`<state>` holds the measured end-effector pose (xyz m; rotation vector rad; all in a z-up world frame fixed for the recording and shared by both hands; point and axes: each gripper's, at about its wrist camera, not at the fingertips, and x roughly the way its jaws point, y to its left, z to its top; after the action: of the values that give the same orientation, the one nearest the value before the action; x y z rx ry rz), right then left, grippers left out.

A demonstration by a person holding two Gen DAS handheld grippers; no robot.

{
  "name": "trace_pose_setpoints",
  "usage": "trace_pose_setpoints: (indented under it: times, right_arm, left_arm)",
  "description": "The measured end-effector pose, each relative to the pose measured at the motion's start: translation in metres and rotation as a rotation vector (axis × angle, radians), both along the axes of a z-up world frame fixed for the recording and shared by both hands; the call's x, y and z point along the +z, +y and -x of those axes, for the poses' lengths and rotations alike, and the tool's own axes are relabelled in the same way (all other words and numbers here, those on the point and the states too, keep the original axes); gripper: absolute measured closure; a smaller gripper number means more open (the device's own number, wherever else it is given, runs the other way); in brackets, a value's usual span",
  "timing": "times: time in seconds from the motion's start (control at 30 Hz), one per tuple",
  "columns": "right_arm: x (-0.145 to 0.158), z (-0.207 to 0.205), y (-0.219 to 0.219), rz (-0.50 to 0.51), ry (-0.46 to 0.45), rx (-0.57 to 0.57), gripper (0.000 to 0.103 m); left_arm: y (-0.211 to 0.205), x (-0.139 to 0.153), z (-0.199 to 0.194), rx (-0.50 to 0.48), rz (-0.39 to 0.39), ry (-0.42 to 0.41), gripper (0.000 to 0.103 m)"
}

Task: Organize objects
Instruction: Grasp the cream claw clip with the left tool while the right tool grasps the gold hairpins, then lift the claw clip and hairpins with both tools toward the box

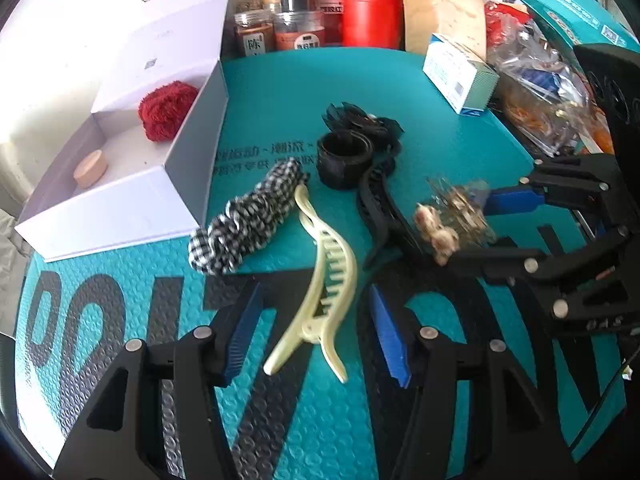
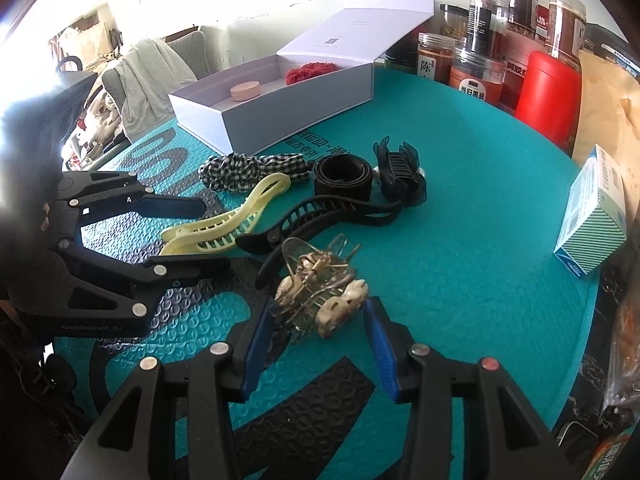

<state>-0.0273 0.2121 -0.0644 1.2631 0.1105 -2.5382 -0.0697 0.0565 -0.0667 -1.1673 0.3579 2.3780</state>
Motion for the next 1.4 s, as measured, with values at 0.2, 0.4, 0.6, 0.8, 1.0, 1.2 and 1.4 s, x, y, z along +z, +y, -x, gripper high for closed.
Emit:
trace_pose_setpoints:
  times: [0.2,0.4,0.6,0.8,1.0,1.2,1.4]
  right_arm:
    - [-0.003,0.007,0.002,0.017,-0.012,-0.014,0.04]
    - [-0.004,0.006,0.003,0.021,-0.001,-0.016,0.041]
    - [-0.003,0.005,0.006,0.035,0.002,-0.032,0.053]
    - [-0.001,-0.003,0.004,0.027,0.005,-0.035,0.053]
    - [0.003,-0.018,-0.002,0.023,0.016,-0.015,0.053]
    - [0.009,-0.03,-0.012,0.017,0.03,0.015,0.053]
    - [0.019,-0.037,-0.026,0.01,0.054,0.058,0.053]
  left_arm:
    - [0.002,-0.002,0.01,0.018,-0.033,-0.024,0.048]
    - [0.002,-0.002,0.009,0.048,-0.052,-0.023,0.057]
    - [0.008,0.0,-0.002,0.047,-0.058,-0.032,0.08]
    - [0.004,0.001,-0.011,0.07,-0.057,-0.042,0.083]
    - [-0.006,0.003,-0.02,0.131,-0.066,-0.067,0.083]
    - [-0.021,0.014,-0.034,0.181,-0.083,-0.059,0.083]
    - [-0.036,0.027,-0.044,0.225,-0.084,-0.046,0.083]
